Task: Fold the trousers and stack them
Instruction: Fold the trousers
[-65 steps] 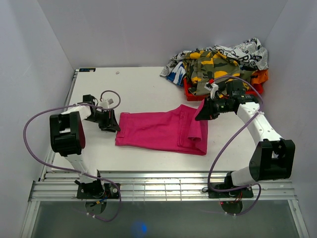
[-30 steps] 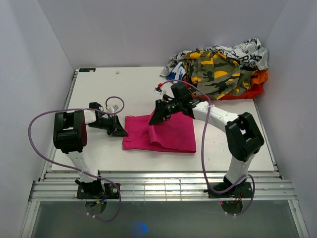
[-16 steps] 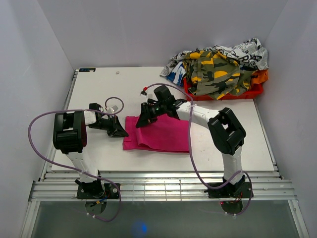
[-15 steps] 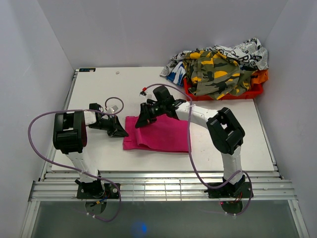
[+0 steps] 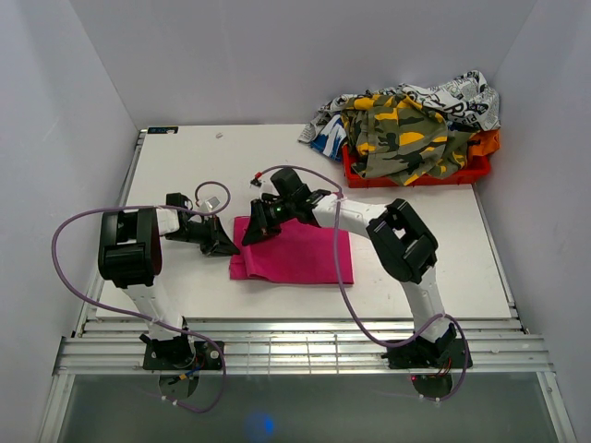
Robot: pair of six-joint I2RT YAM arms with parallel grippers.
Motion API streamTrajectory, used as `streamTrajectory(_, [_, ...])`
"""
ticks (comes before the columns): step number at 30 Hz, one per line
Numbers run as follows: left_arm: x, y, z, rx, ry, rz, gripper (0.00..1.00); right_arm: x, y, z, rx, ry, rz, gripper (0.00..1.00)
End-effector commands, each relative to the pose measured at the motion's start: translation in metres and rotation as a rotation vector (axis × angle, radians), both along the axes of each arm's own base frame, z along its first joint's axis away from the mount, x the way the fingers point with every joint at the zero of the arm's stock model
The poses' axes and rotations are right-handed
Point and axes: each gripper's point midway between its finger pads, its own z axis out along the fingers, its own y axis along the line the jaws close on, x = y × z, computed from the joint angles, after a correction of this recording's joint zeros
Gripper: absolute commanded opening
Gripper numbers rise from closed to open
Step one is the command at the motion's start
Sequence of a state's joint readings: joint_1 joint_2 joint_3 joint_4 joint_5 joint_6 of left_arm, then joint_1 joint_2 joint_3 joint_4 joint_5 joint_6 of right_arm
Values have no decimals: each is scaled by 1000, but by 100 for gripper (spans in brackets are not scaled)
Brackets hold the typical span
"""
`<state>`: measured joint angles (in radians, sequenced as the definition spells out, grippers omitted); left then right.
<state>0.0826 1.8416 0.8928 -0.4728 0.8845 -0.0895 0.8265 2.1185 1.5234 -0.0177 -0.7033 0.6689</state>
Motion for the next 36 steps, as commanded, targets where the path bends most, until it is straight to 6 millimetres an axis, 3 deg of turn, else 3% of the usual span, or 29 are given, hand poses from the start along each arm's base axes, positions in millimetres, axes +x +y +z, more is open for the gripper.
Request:
streamTrajectory(1, [-7,7,-19,102,1,-14,0,-1,27,39,109,-53,23,8])
streamTrajectory(16, [-9,5,-19,105,2,-14,0,16,46,21,92,-54,-13,8])
streamTrajectory(21, [1,15,-7,136,-30,5,19,7,44,22,131,-57,33,36])
streamTrajectory(24, [13,38,3,186,-56,76,27,6,38,37,161,-117,55,45])
streamTrajectory(25, [22,52,14,209,-90,119,31,6,31,48,171,-136,52,53])
streamTrajectory(27, [30,73,26,227,-123,174,41,11,20,68,201,-194,54,59])
streamTrajectory(29, [39,86,44,244,-173,184,44,19,4,76,208,-250,45,67])
streamTrajectory(30, [42,96,50,252,-180,204,45,18,-5,97,236,-295,53,70])
streamTrajectory(32, [48,107,67,263,-232,186,49,29,-26,107,232,-364,51,77])
streamTrajectory(33, [49,109,73,258,-248,176,49,28,-37,105,210,-433,91,77])
streamTrajectory(34, [43,107,82,227,-249,154,49,27,-50,117,201,-491,99,78])
streamTrajectory(35, [47,92,112,121,-337,99,49,31,-66,112,166,-520,94,78])
streamTrajectory(36, [43,83,127,79,-421,18,49,28,-82,115,139,-582,109,78])
